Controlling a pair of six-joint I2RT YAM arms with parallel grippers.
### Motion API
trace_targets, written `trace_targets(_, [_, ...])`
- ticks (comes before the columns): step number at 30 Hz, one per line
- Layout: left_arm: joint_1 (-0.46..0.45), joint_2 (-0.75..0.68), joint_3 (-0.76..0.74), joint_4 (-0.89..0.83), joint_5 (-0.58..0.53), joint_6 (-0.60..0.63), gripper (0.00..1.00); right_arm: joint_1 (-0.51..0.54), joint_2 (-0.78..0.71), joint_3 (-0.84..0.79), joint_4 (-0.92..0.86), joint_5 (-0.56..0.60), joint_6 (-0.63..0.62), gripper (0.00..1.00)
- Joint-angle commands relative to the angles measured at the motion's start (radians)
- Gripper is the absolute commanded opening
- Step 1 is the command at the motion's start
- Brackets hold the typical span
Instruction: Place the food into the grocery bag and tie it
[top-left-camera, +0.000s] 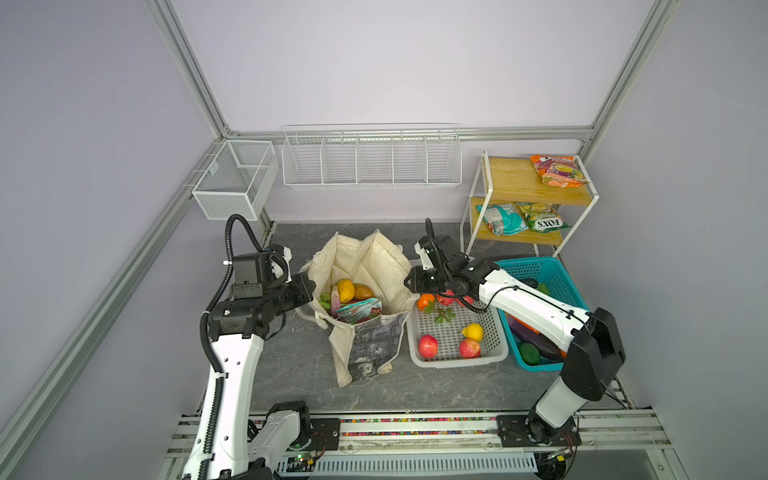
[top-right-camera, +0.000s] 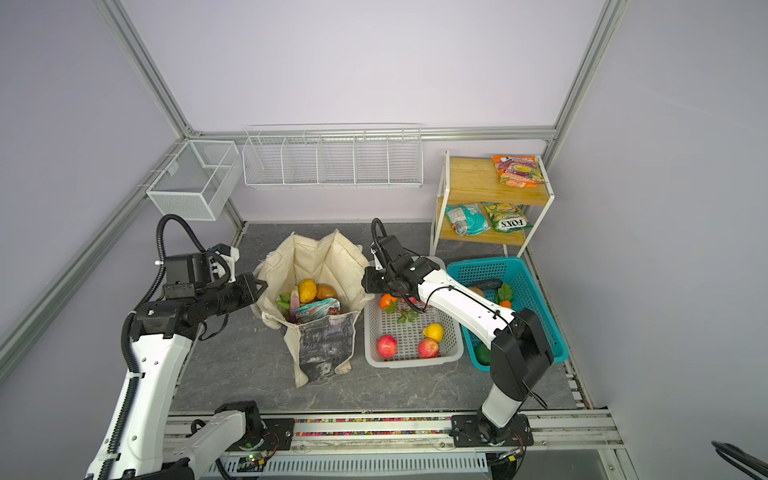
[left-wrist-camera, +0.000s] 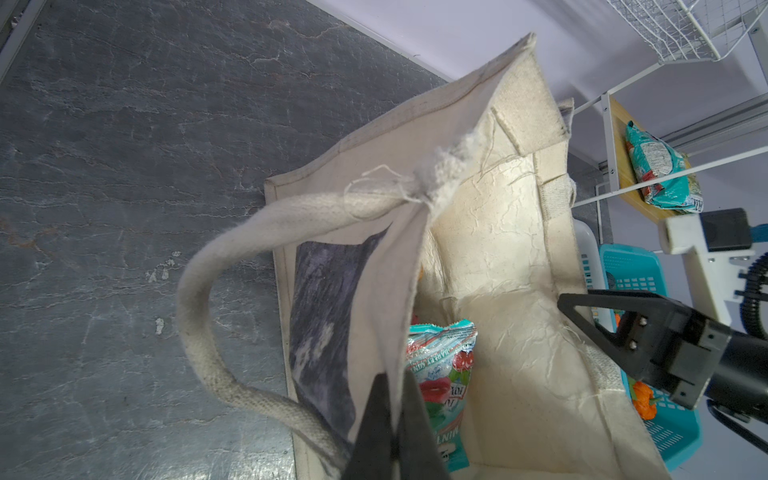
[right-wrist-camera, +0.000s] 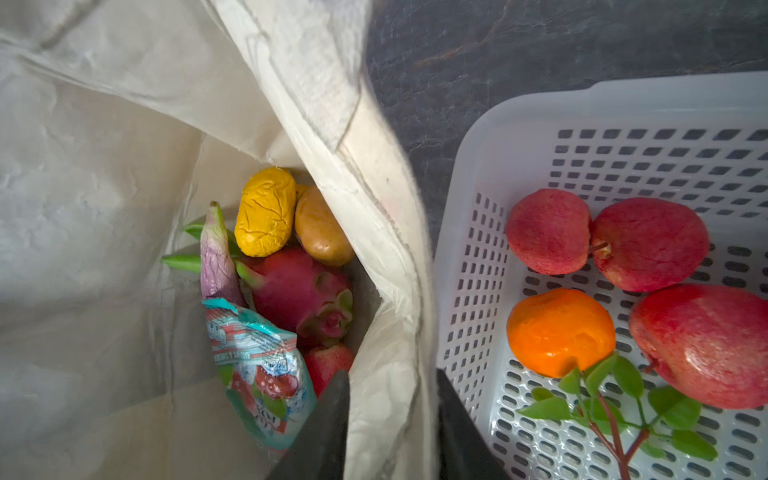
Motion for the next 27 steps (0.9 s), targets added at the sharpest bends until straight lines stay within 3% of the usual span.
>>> trace_targets(1, [0.008, -0.008, 0.01, 0.037, 0.031, -0.005, 0.0, 0.029, 0.002, 0.037, 0.013, -0.028, 0.007, 0.16])
trace_targets(3, [0.007, -0.01, 0.018, 0.04, 0.04, -0.01, 0.0, 0.047, -0.001, 0.072, -0.014, -0.017, 0.001, 0.07])
trace_targets(13, [0.005, 0.03, 0.11, 0.056, 0.104, -0.043, 0.0, 0.185, -0.063, 0.293, -0.188, 0.173, -0.046, 0.07])
trace_targets(27, [-0.081, 0.101, 0.05, 0.158, 0.084, -0.1, 0.0, 0.199, -0.111, 0.199, -0.204, 0.245, -0.036, 0.07])
